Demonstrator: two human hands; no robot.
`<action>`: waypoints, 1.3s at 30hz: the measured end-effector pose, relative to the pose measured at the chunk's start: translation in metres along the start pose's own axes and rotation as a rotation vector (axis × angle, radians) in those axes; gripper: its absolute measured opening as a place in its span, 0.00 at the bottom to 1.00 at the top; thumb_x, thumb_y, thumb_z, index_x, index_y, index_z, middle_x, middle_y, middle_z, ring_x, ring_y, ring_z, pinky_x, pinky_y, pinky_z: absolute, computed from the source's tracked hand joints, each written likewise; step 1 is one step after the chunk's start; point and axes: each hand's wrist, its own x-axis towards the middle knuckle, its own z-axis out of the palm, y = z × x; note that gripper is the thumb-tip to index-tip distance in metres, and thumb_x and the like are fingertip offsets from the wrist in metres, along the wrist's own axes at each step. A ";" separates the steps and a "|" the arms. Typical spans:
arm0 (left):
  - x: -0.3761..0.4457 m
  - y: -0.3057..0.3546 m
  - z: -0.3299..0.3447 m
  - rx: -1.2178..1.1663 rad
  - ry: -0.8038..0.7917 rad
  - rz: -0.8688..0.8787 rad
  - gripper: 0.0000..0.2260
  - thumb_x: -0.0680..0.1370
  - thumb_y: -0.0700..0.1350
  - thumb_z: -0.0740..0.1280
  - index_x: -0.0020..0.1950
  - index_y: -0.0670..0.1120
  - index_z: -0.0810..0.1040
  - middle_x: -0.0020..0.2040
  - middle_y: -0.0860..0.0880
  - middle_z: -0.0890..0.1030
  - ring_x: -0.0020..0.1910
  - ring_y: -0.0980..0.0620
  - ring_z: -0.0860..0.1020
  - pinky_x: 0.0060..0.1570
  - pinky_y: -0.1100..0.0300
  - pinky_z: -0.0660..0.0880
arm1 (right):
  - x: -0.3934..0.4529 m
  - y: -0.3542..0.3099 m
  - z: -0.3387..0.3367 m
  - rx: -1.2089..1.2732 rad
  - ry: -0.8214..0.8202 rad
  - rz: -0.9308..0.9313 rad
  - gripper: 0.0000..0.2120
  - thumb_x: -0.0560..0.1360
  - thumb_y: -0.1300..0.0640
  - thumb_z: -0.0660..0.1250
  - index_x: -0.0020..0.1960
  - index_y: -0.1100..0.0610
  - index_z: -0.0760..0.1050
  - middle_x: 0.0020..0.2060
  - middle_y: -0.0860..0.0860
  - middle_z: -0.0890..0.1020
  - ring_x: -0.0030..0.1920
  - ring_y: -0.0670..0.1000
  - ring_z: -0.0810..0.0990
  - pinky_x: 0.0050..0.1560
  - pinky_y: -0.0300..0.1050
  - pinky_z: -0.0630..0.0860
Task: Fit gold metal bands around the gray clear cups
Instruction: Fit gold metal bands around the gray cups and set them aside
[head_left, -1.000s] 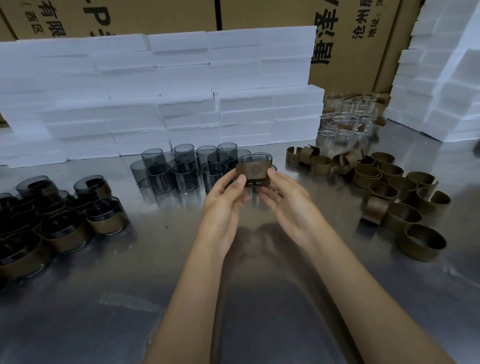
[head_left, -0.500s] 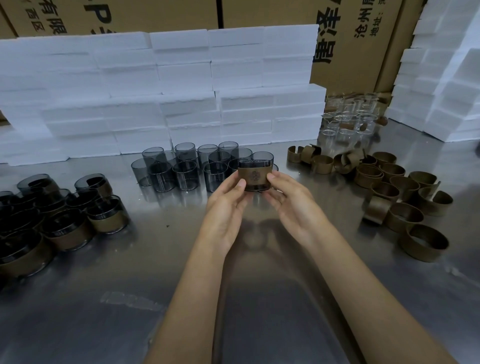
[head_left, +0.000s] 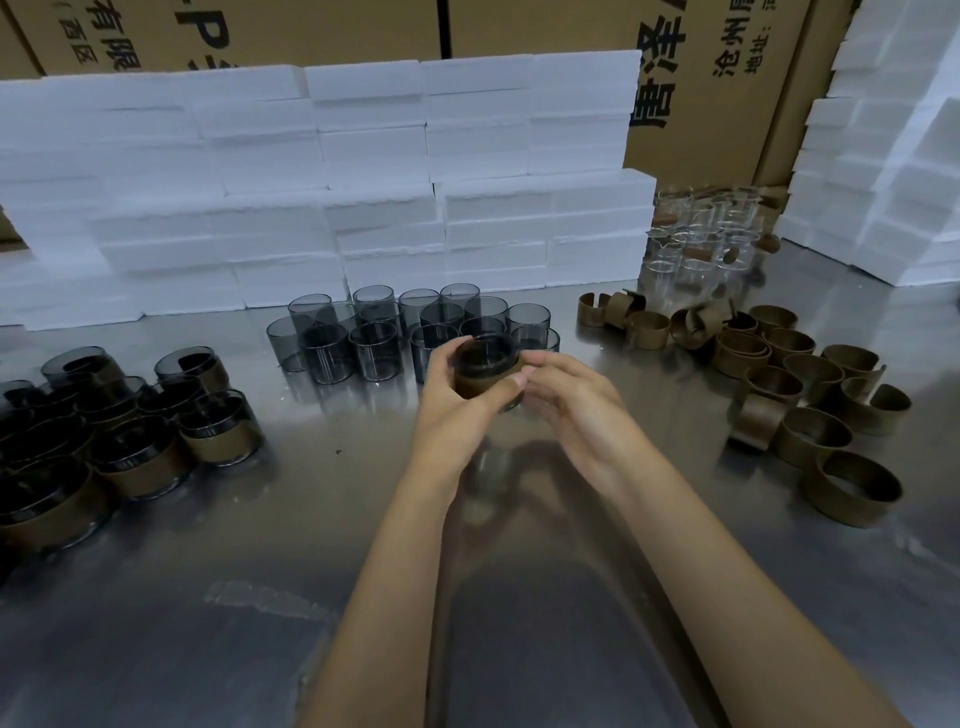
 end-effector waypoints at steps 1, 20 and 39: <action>0.000 -0.001 -0.002 0.063 0.020 0.010 0.24 0.71 0.43 0.80 0.61 0.57 0.75 0.56 0.56 0.82 0.50 0.69 0.80 0.48 0.73 0.75 | 0.000 0.001 0.000 -0.029 -0.008 0.017 0.08 0.78 0.66 0.68 0.54 0.59 0.82 0.45 0.53 0.86 0.48 0.50 0.84 0.53 0.42 0.80; -0.001 0.007 -0.055 0.915 0.795 0.284 0.31 0.72 0.31 0.69 0.75 0.42 0.67 0.72 0.39 0.68 0.71 0.39 0.65 0.69 0.47 0.65 | 0.005 0.007 -0.003 -0.160 0.077 0.192 0.08 0.79 0.63 0.69 0.56 0.66 0.81 0.49 0.61 0.84 0.44 0.53 0.82 0.44 0.40 0.83; 0.017 -0.012 -0.067 0.388 0.815 -0.050 0.21 0.79 0.39 0.66 0.72 0.45 0.70 0.70 0.47 0.75 0.71 0.44 0.70 0.70 0.47 0.62 | 0.019 0.019 -0.016 -0.522 0.342 -0.122 0.04 0.78 0.65 0.65 0.48 0.58 0.77 0.43 0.54 0.79 0.43 0.52 0.78 0.50 0.45 0.78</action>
